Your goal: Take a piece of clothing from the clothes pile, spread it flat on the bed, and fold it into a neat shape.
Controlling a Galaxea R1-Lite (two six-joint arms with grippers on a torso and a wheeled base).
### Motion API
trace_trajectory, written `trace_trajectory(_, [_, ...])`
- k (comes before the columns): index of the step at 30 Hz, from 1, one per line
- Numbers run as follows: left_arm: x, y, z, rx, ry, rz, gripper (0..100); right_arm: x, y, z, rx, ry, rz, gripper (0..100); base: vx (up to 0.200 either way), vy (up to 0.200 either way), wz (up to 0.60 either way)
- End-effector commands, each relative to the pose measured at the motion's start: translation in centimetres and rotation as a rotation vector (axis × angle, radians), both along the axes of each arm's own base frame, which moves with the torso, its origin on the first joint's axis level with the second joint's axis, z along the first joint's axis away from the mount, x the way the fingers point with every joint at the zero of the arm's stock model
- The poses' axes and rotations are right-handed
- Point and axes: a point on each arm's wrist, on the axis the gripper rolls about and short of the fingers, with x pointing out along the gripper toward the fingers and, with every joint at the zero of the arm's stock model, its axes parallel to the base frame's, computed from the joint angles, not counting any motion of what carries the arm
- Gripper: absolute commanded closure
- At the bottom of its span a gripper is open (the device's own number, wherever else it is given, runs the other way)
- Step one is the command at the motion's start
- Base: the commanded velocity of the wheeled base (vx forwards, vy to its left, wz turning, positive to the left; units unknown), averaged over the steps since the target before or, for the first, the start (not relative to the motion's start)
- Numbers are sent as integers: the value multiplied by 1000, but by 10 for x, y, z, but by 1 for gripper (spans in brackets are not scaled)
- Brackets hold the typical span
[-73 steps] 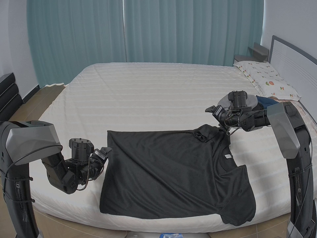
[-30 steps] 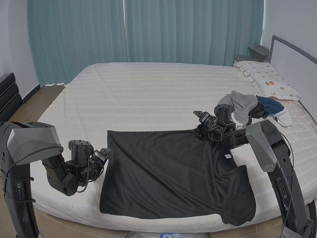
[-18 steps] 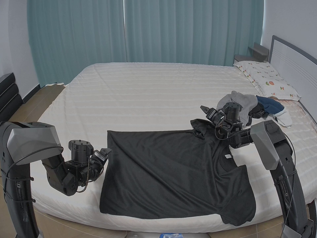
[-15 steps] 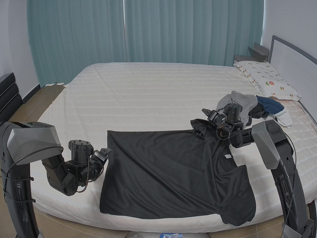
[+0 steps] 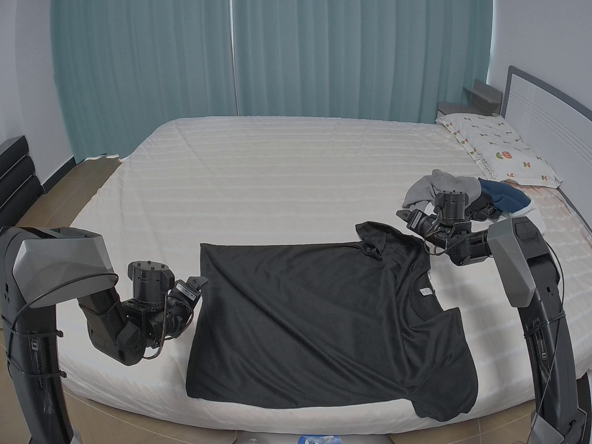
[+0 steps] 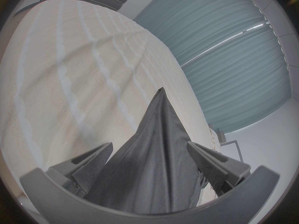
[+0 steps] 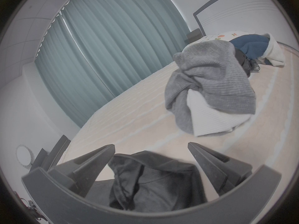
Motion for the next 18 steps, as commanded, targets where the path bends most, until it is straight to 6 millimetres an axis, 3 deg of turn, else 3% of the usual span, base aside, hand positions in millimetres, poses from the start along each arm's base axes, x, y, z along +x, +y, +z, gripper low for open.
trace_trajectory(1, [0, 0, -1, 0, 1, 2, 0, 0, 1, -16, -13, 28, 5, 0, 0, 0, 0])
trace_trajectory(15, [0, 0, 0, -1, 0, 0, 0, -2, 5, -41, -118, 58, 30, 0, 0, 0, 0])
trace_trajectory(16, [0, 0, 0, -1, 0, 0, 0, -2, 5, -41, -130, 58, 25, 100, 0, 0, 0])
trace_trajectory(18, [0, 0, 0, -1, 0, 0, 0, -2, 4, -43, -139, 63, 12, 100, 0, 0, 0])
